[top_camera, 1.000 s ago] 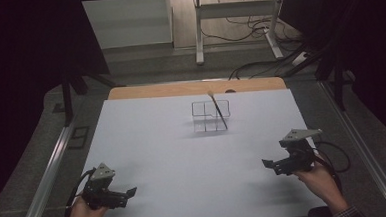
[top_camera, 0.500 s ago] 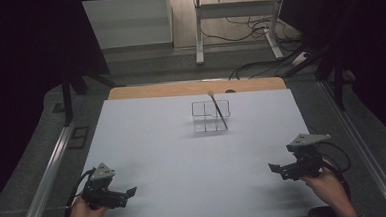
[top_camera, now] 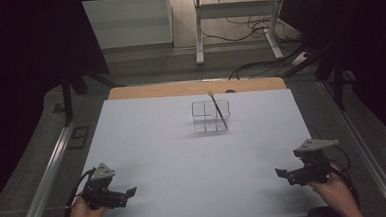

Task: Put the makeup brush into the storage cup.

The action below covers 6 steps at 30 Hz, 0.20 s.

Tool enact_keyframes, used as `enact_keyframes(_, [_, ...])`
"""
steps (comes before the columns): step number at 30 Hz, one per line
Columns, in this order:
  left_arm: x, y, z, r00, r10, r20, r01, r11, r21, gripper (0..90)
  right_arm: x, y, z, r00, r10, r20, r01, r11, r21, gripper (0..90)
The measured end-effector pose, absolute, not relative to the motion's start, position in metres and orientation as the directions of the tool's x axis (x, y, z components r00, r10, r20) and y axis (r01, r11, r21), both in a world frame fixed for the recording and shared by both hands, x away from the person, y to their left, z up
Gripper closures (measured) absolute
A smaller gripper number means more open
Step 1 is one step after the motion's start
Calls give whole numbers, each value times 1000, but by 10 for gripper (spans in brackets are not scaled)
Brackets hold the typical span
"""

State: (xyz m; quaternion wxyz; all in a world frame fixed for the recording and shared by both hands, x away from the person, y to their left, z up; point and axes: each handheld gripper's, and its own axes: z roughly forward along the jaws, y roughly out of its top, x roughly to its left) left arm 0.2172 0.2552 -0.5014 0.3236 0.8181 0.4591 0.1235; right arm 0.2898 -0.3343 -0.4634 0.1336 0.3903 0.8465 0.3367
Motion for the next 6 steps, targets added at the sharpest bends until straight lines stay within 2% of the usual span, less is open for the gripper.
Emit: enact_keyframes(6, [218,255,-501,549,831,-94,671,-371,642,0,289,-337,-465,-661,749,43,577,471,667,15])
